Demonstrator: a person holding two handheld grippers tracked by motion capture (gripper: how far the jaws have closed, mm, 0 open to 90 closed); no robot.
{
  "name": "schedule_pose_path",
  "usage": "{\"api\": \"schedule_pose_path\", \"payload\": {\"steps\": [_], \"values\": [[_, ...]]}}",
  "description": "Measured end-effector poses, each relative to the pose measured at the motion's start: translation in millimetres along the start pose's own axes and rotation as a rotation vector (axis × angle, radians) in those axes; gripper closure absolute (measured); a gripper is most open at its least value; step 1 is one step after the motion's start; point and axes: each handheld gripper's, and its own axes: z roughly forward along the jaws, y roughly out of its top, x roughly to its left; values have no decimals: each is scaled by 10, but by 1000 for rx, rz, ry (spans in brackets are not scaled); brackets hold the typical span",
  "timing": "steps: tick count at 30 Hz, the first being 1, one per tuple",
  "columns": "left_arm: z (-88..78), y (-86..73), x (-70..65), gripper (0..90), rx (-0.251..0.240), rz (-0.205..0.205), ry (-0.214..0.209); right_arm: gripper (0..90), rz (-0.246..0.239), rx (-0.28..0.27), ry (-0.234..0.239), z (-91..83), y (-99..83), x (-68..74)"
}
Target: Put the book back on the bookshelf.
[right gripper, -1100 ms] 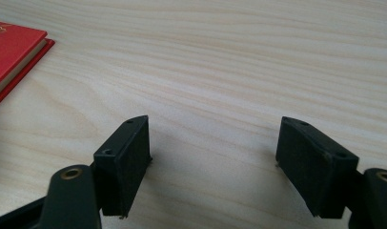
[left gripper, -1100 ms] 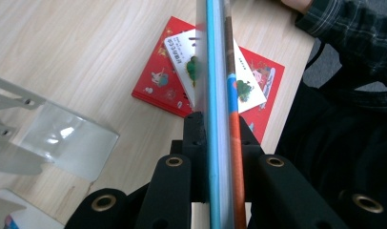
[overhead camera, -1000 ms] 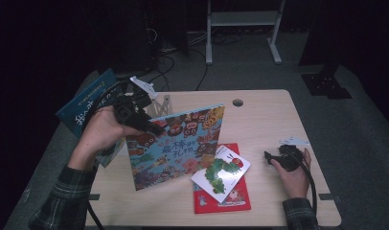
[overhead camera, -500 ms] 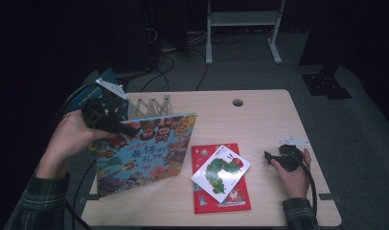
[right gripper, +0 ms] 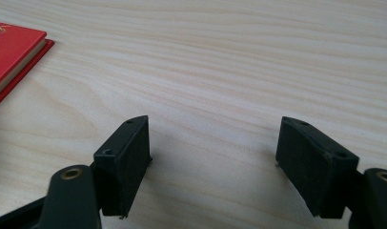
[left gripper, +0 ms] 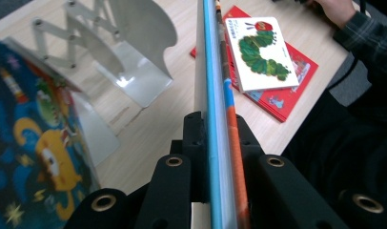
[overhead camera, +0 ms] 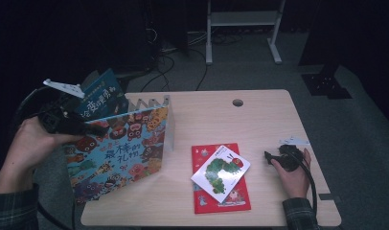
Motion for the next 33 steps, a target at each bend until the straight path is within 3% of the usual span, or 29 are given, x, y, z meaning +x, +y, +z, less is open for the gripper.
{"api": "schedule_pose_path", "payload": {"steps": [12,16,27,33], "values": [[-238,-250,191,804,-60,-95,83,259,2,1,-1,2,2,-8],[-308,-321,268,805,-90,-147,122,259,2,1,-1,2,2,-8],[-328,-367,439,804,-109,-229,218,259,2,1,-1,1,2,-8],[-305,-370,542,804,-125,-270,250,259,3,1,-2,2,2,-8]]}}
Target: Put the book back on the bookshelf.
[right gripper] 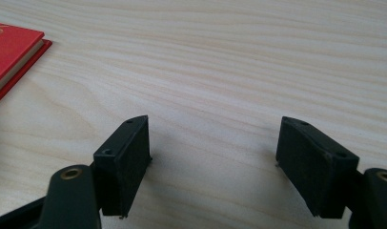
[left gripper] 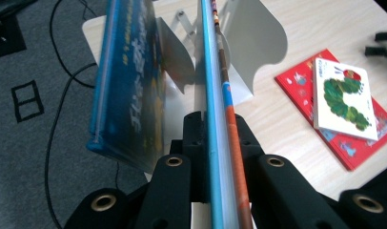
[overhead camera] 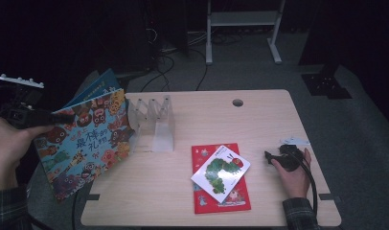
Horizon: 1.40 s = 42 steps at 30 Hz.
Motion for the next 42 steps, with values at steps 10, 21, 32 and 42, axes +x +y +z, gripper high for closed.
{"api": "schedule_pose_path", "payload": {"steps": [10,21,32,42], "values": [[203,109,29,804,-37,-20,47,259,0,1,0,1,1,-2],[448,163,77,804,-70,-43,112,259,-1,1,1,2,2,-4],[650,93,126,803,-91,-77,125,259,-1,1,0,2,2,-5],[752,-66,185,800,-64,-86,115,260,-2,1,0,3,2,-4]]}}
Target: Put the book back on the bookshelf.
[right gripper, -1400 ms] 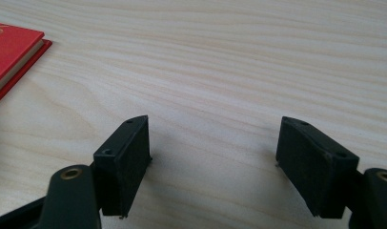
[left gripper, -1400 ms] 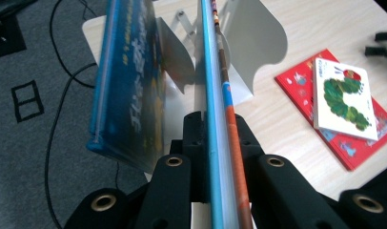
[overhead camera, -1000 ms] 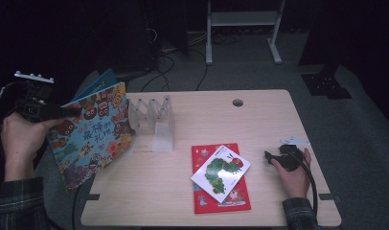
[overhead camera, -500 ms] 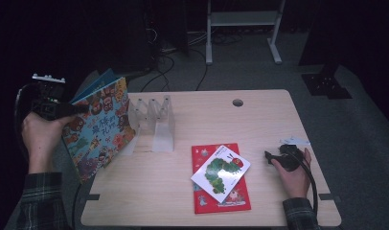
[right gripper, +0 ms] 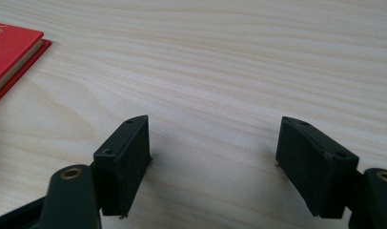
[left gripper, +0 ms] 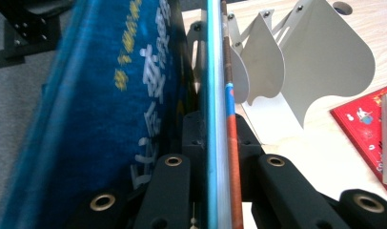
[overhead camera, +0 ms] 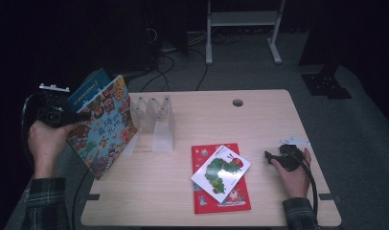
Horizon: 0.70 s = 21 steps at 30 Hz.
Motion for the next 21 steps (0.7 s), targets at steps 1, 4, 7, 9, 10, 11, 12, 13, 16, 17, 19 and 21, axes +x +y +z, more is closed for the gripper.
{"api": "schedule_pose_path", "payload": {"steps": [1,4,7,9,10,11,12,13,16,17,19,21], "values": [[-1,-4,-3,801,1,0,-1,260,0,0,0,0,0,0],[0,-25,-7,798,15,8,1,260,0,0,0,0,0,0],[15,-47,-1,786,46,11,32,260,0,0,0,0,0,0],[9,-78,24,777,43,3,31,260,0,0,0,0,-1,0],[5,-92,35,779,38,0,24,260,-1,0,0,0,-1,0],[5,-92,35,779,38,0,24,260,-1,0,0,0,-1,0],[6,-89,29,778,40,4,24,260,-1,0,0,0,0,0],[6,-83,25,778,43,8,26,260,-1,0,0,0,0,0],[-10,-68,24,768,39,15,29,260,-1,0,0,0,-1,0],[-21,-64,22,754,37,13,27,260,-1,0,0,0,-1,0],[-71,-41,17,740,27,34,28,260,-1,0,1,0,0,0],[-107,-22,20,741,23,32,30,260,-1,0,0,0,-1,0]]}}
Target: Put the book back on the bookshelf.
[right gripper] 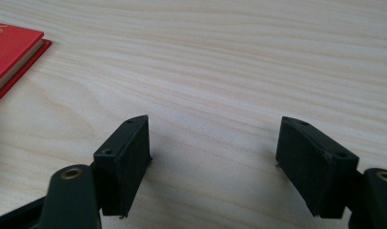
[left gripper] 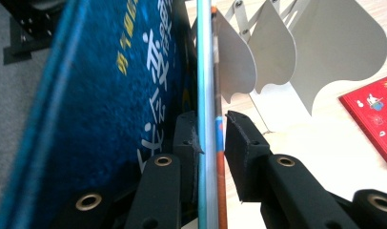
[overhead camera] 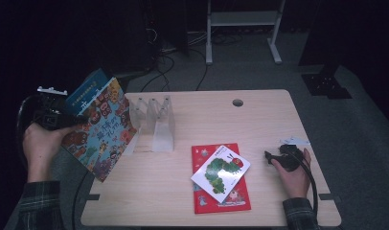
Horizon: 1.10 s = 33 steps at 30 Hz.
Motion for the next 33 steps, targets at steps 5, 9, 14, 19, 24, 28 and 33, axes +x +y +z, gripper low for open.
{"api": "schedule_pose_path", "payload": {"steps": [5,9,14,19,24,28,33], "values": [[-182,111,-10,776,-20,25,42,260,0,0,0,0,0,0],[-267,140,-15,866,-36,38,32,260,0,0,0,0,0,0],[-257,123,-62,896,-27,57,3,260,0,0,0,0,0,0],[-160,86,-160,894,-13,88,-31,260,0,0,0,0,0,0],[-78,49,-273,893,-2,112,-62,260,0,0,0,0,0,0],[23,15,-365,889,20,133,-88,260,0,0,0,0,0,0],[164,-48,-510,883,38,160,-117,260,0,0,0,0,0,0]]}}
